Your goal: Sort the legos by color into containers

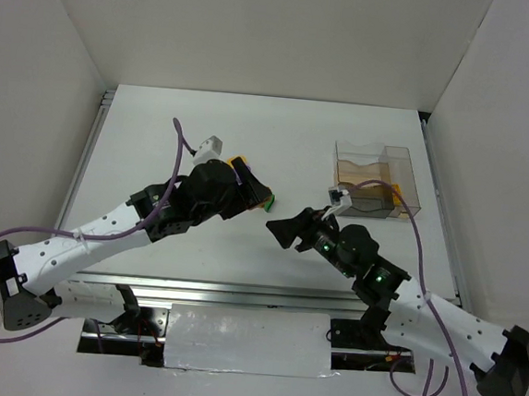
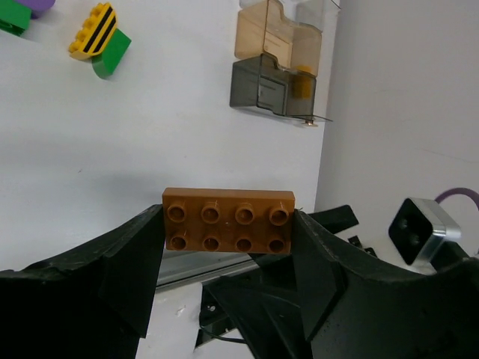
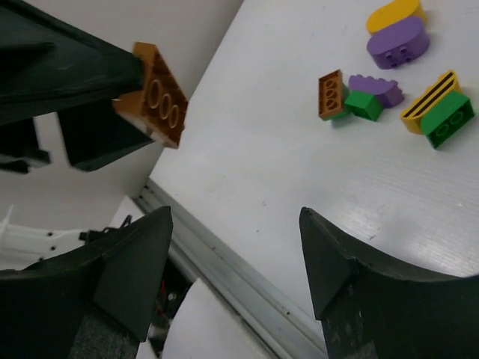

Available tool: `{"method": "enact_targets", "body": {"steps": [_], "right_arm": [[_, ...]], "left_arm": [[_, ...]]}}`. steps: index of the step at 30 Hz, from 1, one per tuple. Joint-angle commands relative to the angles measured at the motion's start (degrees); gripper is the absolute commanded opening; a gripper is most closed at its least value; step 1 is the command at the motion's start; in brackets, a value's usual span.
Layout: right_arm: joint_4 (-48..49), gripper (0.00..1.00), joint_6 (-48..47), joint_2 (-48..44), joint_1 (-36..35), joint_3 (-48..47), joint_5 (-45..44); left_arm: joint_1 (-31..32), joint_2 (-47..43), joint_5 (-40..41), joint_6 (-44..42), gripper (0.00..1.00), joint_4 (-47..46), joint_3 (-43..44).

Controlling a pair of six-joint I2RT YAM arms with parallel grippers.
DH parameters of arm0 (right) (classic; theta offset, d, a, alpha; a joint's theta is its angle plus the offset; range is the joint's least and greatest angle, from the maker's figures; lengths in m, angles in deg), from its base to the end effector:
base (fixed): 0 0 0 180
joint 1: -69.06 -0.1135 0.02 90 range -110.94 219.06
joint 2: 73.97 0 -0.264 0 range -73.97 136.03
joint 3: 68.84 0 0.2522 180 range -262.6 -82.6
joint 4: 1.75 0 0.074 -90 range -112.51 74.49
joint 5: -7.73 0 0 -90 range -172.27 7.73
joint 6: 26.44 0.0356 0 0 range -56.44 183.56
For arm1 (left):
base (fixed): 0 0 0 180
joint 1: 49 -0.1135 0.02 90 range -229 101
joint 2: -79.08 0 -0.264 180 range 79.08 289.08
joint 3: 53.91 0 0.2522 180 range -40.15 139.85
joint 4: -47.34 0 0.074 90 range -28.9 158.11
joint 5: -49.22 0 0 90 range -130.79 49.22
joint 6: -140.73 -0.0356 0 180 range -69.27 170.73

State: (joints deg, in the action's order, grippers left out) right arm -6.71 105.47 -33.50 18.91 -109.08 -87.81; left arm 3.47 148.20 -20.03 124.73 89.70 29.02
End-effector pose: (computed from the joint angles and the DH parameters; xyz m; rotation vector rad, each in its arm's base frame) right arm 0.1182 0.1363 0.2739 -0.0497 1.7899 1.1157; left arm 0.1715 -0.2025 0.3691 -0.6388 2.0926 -0.9749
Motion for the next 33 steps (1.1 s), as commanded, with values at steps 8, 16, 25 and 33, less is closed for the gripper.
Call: {"method": "enact_targets", "body": {"steps": [8,16,25,33], "right_arm": [[20.19,0.72,-5.78,10.94,-7.06,-4.37,-19.15],[23.37,0.66,-7.19,14.29,-8.82,-5.95,-16.61],[27.68,0.52,-9.04,15.42,-9.09,-6.38,-18.80],[28.11,0.09,-9.30,20.09,-9.09,-8.24,-21.26]], "left_arm": [[1.23,-0.30,1.31,6.16,0.00,0.31,1.59],[1.32,-0.39,2.54,5.81,0.00,0.40,1.32],[1.50,-0.04,-0.18,5.63,0.00,-1.71,0.09],[2.02,0.05,-2.64,4.14,0.00,-4.43,-0.52]]}}
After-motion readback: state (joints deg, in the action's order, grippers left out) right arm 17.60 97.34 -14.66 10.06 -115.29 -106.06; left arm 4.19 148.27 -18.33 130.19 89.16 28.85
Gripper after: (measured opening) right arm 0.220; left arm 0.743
